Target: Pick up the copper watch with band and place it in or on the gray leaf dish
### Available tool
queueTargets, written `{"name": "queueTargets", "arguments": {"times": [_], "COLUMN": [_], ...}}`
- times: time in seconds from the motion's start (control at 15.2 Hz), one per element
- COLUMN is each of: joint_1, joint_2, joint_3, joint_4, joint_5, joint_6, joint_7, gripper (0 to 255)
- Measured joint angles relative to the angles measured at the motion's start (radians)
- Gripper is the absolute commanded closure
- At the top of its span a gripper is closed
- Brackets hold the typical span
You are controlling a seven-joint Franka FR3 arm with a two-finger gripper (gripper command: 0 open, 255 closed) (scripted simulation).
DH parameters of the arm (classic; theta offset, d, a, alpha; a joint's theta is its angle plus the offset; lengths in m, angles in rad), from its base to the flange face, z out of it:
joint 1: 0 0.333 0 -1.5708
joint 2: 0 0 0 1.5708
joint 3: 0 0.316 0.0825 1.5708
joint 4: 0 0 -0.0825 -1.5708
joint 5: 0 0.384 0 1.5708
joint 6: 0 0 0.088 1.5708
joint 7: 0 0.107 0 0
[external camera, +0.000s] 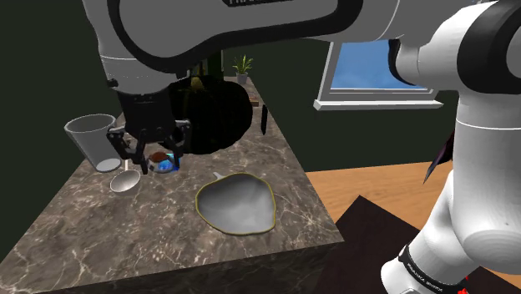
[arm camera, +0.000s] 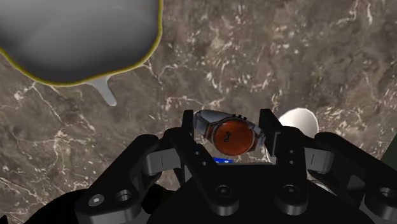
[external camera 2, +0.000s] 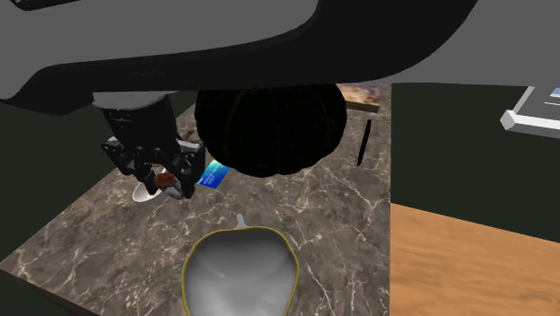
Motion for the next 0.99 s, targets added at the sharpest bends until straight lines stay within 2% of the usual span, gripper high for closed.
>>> {"name": "queueTargets", "arguments": {"times": [0.53,0.73,0.99], "joint_1": [0.021,-0.027,-0.1], "joint_2": [0.016,-0.085,-0.294], "joint_3": [0.001,0.014,0.022], "joint_4": [0.127,0.007,-0.241], "joint_5": [-0.006,0.044,0.159], "joint_6": [-0.111,-0.081,-0.008], "joint_7": [-0.004,-0.022,-0.076], "gripper": [255,255,255]}}
